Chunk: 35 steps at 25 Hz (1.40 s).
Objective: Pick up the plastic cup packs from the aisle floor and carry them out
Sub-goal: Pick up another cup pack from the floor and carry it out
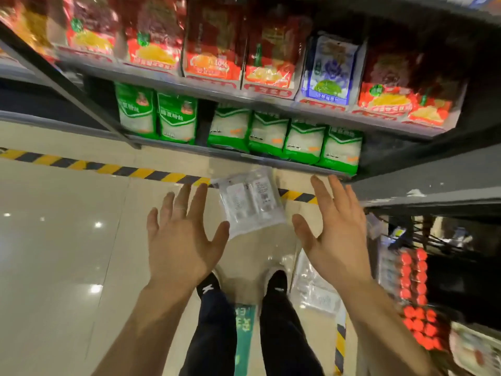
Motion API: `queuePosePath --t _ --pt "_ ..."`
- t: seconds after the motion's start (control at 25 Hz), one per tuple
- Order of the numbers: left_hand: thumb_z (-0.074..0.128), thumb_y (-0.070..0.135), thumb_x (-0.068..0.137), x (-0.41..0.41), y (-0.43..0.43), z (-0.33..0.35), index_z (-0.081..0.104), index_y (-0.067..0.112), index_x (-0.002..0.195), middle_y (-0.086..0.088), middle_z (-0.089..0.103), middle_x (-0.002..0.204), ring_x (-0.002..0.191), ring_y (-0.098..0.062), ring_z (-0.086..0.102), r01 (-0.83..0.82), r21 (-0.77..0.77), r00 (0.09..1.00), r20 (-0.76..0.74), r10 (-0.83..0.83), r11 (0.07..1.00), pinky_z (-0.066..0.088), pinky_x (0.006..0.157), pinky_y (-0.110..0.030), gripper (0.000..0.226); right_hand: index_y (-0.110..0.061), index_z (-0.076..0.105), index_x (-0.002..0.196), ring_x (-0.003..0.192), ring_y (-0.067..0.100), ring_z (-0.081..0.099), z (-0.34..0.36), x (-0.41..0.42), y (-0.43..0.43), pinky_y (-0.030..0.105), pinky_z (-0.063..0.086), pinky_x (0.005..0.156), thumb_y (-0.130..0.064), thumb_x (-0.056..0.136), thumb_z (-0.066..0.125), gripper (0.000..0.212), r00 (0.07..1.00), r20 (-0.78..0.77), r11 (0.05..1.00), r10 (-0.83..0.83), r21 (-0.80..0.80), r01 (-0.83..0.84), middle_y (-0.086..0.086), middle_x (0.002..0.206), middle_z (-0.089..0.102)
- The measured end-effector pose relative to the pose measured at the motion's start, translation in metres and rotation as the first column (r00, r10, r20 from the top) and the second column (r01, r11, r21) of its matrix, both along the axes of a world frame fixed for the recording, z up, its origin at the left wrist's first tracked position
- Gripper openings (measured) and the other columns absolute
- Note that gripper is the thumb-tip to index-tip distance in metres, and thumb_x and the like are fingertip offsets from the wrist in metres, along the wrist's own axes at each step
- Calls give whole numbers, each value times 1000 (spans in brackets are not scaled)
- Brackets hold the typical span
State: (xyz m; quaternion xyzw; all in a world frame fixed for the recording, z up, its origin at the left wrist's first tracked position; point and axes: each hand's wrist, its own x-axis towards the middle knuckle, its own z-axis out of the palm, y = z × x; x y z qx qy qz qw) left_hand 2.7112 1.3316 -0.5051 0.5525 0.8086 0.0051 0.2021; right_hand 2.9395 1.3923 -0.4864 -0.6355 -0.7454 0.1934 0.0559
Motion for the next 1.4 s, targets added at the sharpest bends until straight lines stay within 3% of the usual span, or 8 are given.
queuePosePath --t 0.2,0.44,0.68,0.8,0.92,1.04,1.2,1.4 --pt "20 68 83 29 21 -163 5 36 156 1 13 164 150 -21 12 -69 -43 996 54 72 997 12 119 -46 81 -25 33 151 146 34 20 -178 17 42 48 20 116 -55 91 39 67 999 4 997 51 -53 -51 9 159 26" --pt "30 58 95 59 39 -368 27 13 153 -22 45 146 133 -38 45 -77 60 996 43 75 995 45 97 -52 74 -22 26 154 144 37 25 -386 64 72 56 32 112 -56 93 34 70 992 9 987 129 -93 -128 15 157 30" --pt "26 60 96 55 44 -514 15 18 155 -25 47 139 118 -44 51 -207 11 978 17 207 978 50 82 -52 74 -25 16 154 141 36 30 -533 89 91 55 35 108 -57 95 34 70 985 65 981 161 -123 -152 18 153 34" --pt "25 67 94 61 44 -563 4 25 156 -23 51 127 105 -44 55 -300 -55 940 150 305 952 49 78 -48 78 -27 12 154 120 28 50 -583 79 105 47 50 91 -62 94 35 72 984 -102 963 149 -212 -168 10 135 49" --pt "33 65 94 73 41 -586 -2 28 156 -20 49 128 104 -43 55 -425 -28 852 325 410 905 38 76 -35 81 -37 7 154 116 5 50 -602 63 104 20 55 79 -54 97 42 69 951 -306 928 39 -341 -148 -2 141 45" --pt "33 61 92 71 24 -578 2 27 157 -21 48 130 107 -41 53 -525 19 795 368 482 851 29 75 -30 80 -37 1 155 110 -14 32 -590 43 91 -4 39 64 -38 99 47 73 962 -274 919 14 -375 -120 -3 148 35" --pt "27 66 92 30 -31 -538 -6 36 155 -17 42 141 114 -40 52 -605 15 752 339 565 796 40 80 -40 78 -40 3 154 124 1 38 -549 -10 61 9 41 77 -39 97 49 73 923 -322 903 209 -299 -308 -5 147 37" --pt "33 61 93 -49 -89 -463 -2 34 156 -11 36 151 127 -26 39 -722 160 680 347 646 673 30 89 -31 77 -34 4 155 134 11 33 -483 -107 25 15 38 87 -38 97 48 73 865 -337 876 372 -181 -447 -5 155 31"
